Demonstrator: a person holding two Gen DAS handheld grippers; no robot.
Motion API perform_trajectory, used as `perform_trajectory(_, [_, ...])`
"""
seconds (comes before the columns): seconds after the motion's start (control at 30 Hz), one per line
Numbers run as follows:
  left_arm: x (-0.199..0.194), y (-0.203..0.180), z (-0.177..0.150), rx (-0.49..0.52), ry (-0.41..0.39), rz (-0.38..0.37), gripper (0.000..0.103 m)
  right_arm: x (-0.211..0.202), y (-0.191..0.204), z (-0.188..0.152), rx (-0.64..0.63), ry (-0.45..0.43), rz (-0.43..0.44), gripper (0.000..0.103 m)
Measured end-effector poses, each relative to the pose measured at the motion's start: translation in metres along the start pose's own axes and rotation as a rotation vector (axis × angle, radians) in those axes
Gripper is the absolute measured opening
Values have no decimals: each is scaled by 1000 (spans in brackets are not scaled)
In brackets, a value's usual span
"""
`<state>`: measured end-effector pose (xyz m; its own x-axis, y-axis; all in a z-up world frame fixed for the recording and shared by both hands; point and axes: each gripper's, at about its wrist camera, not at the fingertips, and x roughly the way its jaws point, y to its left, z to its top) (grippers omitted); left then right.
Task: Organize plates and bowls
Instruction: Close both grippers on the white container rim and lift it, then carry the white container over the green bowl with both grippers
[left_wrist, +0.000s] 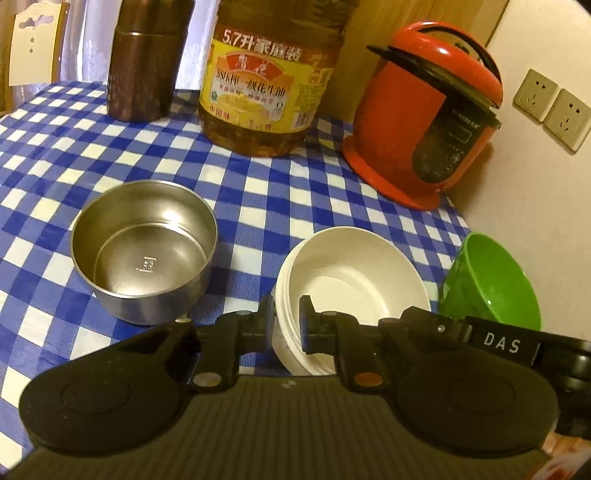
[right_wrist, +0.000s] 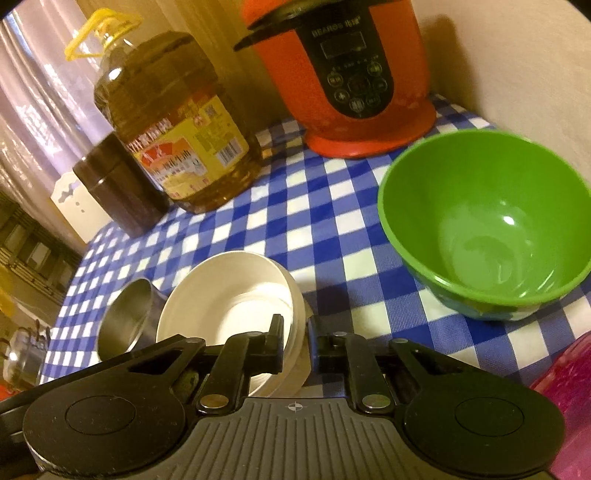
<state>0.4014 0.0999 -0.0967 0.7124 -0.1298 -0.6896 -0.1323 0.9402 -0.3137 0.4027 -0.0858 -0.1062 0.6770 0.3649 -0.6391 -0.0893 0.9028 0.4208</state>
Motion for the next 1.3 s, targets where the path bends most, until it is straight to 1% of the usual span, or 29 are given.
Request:
perform_trajectory(0.13, [-6, -4, 2, -3, -8, -6, 12, -8, 3, 4, -16, -23, 4, 13])
perform_trajectory(0.37, [-19, -18, 10, 11, -38, -24, 12, -21, -1, 9, -3, -44, 13, 13])
perform_trajectory(0.6, [-31, -41, 21, 28, -84, -57, 11, -43, -6, 19, 16, -107, 25, 13])
perform_trajectory(0.73, [-37, -60, 29, 40, -115, -100, 11, -63, -11, 29, 15, -160, 17, 13])
perform_trajectory(0.83, [-38, -77, 33, 56, -128, -130, 11, -80, -16, 37, 8, -213, -3, 13])
perform_trajectory(0.93, [-34, -94, 36, 78, -126, -158, 11, -91, -25, 42, 19, -247, -25, 13])
perform_trajectory(1.1, [-24, -120, 34, 110, -122, -193, 11, -101, -48, 48, 67, -273, -62, 13])
perform_trajectory(1.3, [-1, -141, 30, 125, -91, -247, 11, -106, -70, 49, 103, -299, -123, 13])
